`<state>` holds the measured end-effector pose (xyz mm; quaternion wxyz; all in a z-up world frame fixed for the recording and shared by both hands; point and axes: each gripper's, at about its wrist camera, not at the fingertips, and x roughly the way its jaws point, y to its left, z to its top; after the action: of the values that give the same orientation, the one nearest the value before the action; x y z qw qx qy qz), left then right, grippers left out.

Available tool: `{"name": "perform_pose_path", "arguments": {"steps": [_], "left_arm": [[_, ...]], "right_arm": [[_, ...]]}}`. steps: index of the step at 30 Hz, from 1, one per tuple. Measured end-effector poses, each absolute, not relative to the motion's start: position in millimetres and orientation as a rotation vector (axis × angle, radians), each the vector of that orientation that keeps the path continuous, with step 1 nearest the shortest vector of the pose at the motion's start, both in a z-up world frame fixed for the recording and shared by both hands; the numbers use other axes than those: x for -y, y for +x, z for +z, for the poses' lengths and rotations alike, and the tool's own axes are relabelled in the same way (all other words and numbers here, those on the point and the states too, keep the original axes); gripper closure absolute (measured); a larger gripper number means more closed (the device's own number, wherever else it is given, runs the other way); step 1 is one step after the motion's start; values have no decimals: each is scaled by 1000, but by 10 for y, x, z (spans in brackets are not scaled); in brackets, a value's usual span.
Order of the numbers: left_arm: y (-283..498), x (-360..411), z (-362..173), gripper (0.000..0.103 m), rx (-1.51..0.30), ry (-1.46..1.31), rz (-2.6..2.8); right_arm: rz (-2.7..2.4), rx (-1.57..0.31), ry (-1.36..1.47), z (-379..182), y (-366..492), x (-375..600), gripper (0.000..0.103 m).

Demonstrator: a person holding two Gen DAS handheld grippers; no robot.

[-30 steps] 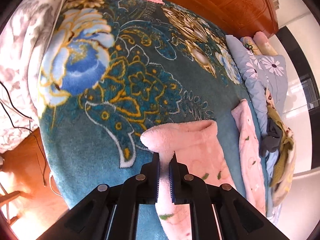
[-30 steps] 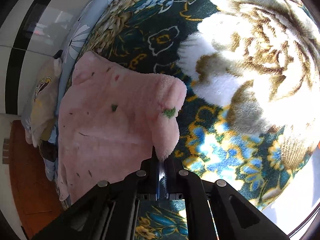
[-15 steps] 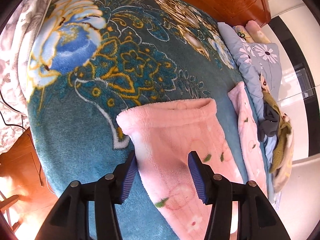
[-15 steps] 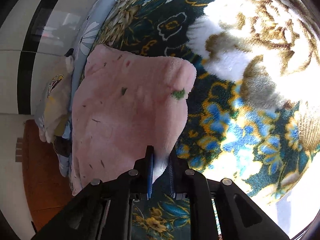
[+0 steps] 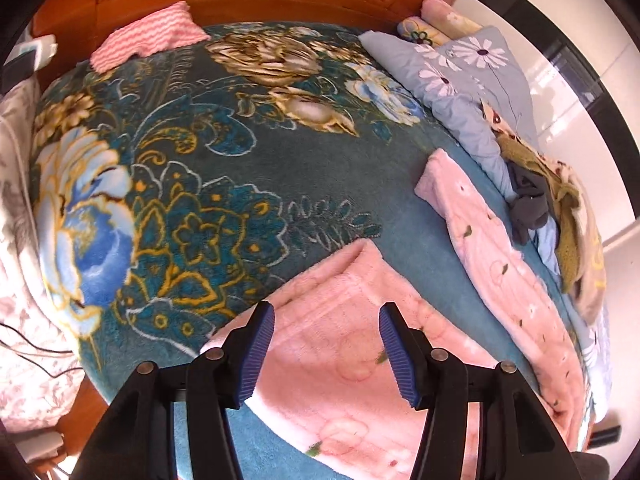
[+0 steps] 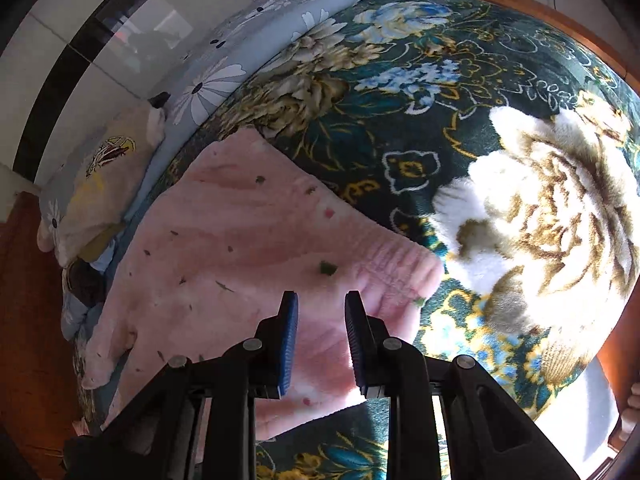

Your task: Fold clothes

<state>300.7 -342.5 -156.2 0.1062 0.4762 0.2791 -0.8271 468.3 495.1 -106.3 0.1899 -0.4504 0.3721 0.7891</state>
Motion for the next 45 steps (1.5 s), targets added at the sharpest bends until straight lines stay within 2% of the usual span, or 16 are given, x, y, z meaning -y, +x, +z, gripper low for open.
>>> {"name": "perform_pose_path", "arguments": {"steps": [2,6,8,10,14,19,26,33,36,40,42,44,45], "left_arm": [[2901,3331,-1617,40,-751,1452,-2439],[2724,3174,-1691,40,-609,1511,-2477],[2649,3117,-1712,40,-542,1533,-2515],[2570,3068,-1737,40,-459,1567,-2550],[2429,3026,-1820,40,-323,1639,-2590],[2369,3038,-1886,40,-419,1767,-2678],[2375,3311,-1928,40,-626,1819,-2687],[2284,3252,-1942,42,-756,1936,-2744],[2306,3243,-1923,43,-751,2005,-2757],[2379,3290,-1909,53,-709,2045,-2759],[2420,3317,-1942,55,-689,2054,-2741],[2413,3313,-1904,60,-713,1977,-2782],[2410,3311,-1885,73,-724,1938,-2802]], "right_arm": [[2301,-1018,-1365,-1079,4323,-4634,68],[2420,-1006,-1528,-1208,3705,-3886,62],[2469,-991,-1597,-1246,3444,-3561,57],[2518,-947,-1661,-1267,3209,-3257,56],[2602,-743,-1747,-1254,2956,-2842,56],[2610,-591,-1794,-1294,2887,-2676,56],[2476,-699,-1788,-1417,2966,-2921,56],[2371,-798,-1777,-1513,2990,-3045,56],[2371,-766,-1783,-1500,2997,-3014,56],[2394,-691,-1793,-1445,3000,-2968,56],[2392,-671,-1800,-1453,3002,-2954,56],[2381,-673,-1808,-1485,2999,-2942,56],[2376,-677,-1814,-1498,2996,-2931,56]]}}
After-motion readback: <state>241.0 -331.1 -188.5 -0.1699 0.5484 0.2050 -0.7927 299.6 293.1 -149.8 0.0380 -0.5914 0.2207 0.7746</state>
